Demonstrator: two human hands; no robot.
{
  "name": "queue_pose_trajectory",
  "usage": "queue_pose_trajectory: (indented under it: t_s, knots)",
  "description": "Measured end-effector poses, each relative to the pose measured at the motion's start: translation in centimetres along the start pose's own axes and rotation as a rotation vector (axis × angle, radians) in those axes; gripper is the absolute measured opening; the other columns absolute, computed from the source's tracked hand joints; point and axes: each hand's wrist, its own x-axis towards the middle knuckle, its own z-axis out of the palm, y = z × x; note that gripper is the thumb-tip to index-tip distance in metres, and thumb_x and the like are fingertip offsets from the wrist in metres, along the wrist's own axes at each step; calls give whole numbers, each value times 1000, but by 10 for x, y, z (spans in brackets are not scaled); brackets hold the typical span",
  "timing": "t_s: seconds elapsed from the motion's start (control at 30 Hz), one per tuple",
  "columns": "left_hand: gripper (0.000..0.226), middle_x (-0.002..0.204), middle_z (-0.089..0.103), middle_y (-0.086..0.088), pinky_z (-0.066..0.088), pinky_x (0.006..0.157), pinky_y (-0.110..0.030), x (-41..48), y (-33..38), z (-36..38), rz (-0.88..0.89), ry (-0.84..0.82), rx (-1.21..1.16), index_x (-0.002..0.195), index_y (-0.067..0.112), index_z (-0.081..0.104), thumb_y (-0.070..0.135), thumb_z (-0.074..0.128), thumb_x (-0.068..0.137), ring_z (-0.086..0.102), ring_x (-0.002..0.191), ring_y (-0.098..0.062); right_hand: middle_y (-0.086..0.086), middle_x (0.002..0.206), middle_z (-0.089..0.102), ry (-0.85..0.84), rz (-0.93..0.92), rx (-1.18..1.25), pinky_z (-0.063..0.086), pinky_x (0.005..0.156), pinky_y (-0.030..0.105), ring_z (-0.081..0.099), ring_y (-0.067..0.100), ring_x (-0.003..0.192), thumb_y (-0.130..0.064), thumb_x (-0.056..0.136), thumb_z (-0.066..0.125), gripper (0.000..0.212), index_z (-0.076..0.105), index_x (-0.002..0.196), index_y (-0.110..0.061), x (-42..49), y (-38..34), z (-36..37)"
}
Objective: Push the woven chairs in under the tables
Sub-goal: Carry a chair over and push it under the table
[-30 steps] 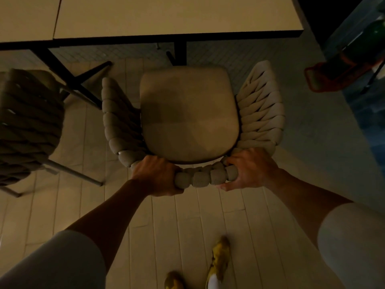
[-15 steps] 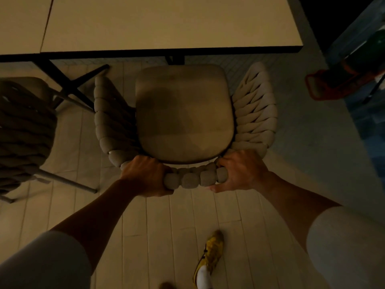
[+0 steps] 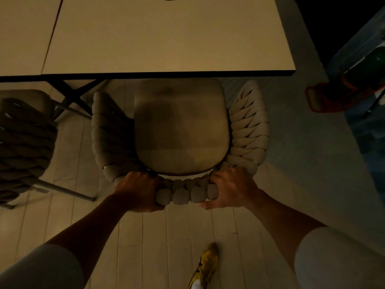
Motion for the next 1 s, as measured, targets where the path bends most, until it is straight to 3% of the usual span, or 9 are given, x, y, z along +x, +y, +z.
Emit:
queue_pose_trajectory:
  t_s: [0.17,0.3,0.6,0.73,0.9,1.0]
  knots:
    - [69,110,67,22,55,78,-28,5,-5,-5,12,20,6,128,51,52,85,49,68,65,91,-7,-12,79,73,-8,-2,-15,35,62,25,67,11,70,-107,59,40,89,73,81,-28,9,5,0]
    - [72,107,68,22,53,76,-27,13,-12,-6,-13,23,3,129,52,51,87,47,66,65,88,-6,-13,79,72,-23,3,5,42,62,25,66,10,71,-109,59,37,91,73,82,-28,19,10,1]
    - [74,99,69,25,56,81,-31,35,-30,-12,-35,13,32,126,57,50,91,41,61,66,86,-7,-11,70,69,55,-10,16,36,57,22,62,11,64,-104,61,49,81,72,70,-27,43,21,5]
    - [71,96,67,24,55,79,-30,39,-37,-17,-24,-4,43,123,55,53,91,41,63,64,83,-5,-12,70,67,13,-3,-12,35,57,23,60,10,65,-108,58,41,87,70,70,-26,52,22,2]
    - [63,91,67,23,57,79,-29,45,-48,-22,-18,-21,42,123,54,54,87,47,70,65,81,-3,-13,71,67,-30,19,7,46,55,26,60,9,65,-110,57,40,90,68,71,-26,62,26,3]
    - [60,92,67,23,57,79,-31,43,-45,-25,-33,-34,21,123,57,53,87,50,71,65,83,-5,-14,82,70,-109,52,-18,47,61,25,64,8,76,-111,54,37,96,72,81,-26,62,22,-1]
